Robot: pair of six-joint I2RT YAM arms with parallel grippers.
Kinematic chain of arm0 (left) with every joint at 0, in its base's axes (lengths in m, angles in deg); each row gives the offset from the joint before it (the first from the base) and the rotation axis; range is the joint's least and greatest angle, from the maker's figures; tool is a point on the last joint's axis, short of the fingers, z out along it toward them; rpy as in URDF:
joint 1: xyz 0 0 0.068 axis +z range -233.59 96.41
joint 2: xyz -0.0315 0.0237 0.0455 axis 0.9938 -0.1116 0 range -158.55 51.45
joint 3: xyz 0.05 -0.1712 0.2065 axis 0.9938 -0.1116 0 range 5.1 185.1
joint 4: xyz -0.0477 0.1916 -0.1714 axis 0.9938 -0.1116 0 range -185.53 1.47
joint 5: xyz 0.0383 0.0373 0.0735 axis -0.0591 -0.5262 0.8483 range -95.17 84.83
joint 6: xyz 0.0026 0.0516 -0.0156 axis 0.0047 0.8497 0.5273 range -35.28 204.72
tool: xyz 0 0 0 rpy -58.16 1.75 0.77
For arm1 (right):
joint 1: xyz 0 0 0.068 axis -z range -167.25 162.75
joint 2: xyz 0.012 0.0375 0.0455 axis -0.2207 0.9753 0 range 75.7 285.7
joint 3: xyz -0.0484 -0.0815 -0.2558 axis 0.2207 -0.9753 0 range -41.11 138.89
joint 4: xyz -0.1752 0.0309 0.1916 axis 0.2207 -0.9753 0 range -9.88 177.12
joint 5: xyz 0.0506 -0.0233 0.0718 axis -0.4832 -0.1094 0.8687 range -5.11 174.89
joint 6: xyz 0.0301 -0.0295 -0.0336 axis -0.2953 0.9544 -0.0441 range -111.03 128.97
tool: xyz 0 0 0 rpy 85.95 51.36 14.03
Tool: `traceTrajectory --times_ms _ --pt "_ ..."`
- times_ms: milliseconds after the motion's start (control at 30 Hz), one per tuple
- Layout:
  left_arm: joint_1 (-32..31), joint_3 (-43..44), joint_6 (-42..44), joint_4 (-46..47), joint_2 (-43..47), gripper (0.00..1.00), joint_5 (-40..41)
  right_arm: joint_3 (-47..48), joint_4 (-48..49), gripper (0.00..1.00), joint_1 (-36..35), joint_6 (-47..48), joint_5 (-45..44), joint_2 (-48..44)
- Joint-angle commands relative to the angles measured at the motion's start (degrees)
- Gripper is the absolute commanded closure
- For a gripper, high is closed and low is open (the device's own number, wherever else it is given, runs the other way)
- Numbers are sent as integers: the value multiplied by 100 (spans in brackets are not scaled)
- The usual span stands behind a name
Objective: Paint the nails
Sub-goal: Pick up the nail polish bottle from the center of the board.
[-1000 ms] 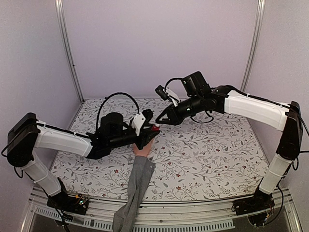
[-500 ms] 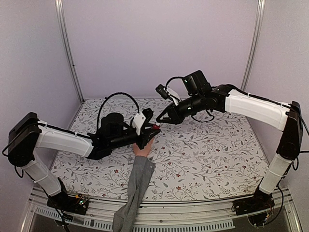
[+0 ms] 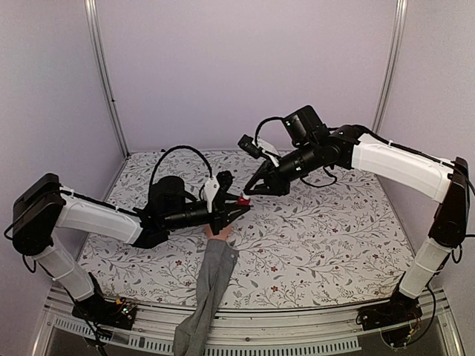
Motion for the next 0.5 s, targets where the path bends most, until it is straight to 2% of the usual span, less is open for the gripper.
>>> traceTrajectory --times_ms 0,133,200,333,467 --pt "-94 -29 -42 998 82 100 -790 183 -30 100 -285 533 547 -71" --pt "-102 -208 -61 1341 167 100 -303 100 345 90 -199 302 490 -233" --pt "-95 -325 -24 1524 230 100 -38 -41 723 80 -72 36 511 -349" --pt "-95 -411 66 1710 295 100 521 -391 1735 51 62 -777 446 -699" --pt "-107 -380 106 1825 239 100 1156 -832 2861 37 58 -1754 80 -926"
